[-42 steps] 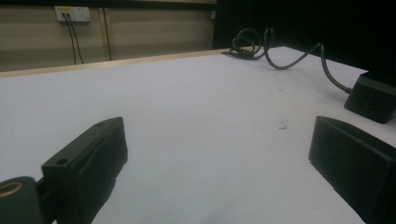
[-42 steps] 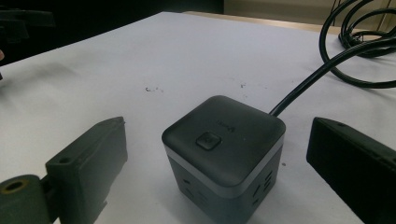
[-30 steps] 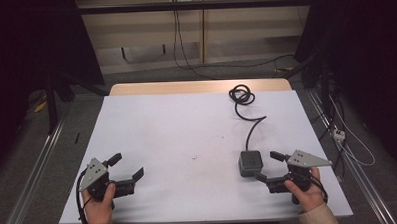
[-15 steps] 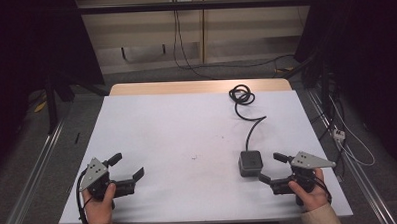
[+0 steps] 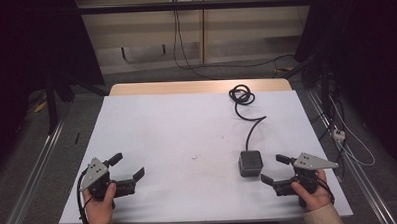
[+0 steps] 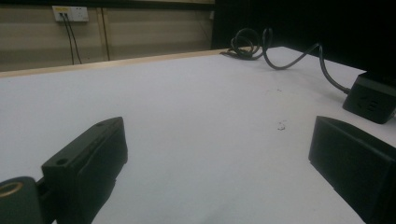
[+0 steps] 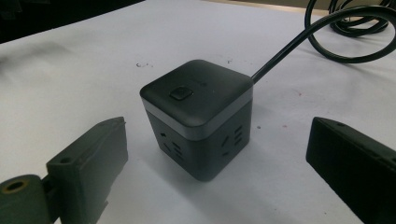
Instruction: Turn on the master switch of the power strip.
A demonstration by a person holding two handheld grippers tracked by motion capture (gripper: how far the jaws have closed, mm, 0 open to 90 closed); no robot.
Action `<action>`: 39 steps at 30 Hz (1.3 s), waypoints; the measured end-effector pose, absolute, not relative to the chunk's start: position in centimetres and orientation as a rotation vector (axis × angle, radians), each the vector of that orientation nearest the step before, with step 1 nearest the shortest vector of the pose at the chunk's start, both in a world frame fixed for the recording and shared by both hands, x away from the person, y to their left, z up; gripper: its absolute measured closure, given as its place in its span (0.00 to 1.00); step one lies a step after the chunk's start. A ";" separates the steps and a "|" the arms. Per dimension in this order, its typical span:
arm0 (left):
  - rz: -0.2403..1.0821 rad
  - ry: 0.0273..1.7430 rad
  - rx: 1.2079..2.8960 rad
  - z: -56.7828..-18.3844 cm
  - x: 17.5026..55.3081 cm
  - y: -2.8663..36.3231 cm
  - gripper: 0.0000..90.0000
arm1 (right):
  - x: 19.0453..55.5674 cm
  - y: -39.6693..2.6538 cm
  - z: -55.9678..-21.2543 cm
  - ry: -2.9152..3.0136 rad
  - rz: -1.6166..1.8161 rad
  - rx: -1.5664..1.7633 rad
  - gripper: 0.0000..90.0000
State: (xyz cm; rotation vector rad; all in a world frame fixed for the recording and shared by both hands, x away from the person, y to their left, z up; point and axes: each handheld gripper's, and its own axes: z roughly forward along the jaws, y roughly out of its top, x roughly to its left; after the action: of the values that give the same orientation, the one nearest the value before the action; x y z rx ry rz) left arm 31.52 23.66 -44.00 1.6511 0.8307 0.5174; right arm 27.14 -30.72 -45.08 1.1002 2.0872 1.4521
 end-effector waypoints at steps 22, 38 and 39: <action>0.517 0.831 1.651 -44.0 31.5 23.7 0.05 | 26.7 -31.7 -45.4 2.111 1.427 1.118 0.06; 0.518 0.831 1.652 -44.0 31.5 23.7 0.05 | 26.5 -32.4 -45.6 2.109 1.413 1.125 0.06; 0.518 0.831 1.652 -44.0 31.5 23.7 0.05 | 26.5 -32.4 -45.6 2.109 1.412 1.125 0.06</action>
State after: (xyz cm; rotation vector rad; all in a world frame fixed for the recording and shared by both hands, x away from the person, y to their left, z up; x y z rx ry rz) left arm 31.52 23.66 -44.03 1.6519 0.8311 0.5180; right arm 26.48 -32.42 -45.55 1.1249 2.1089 1.4124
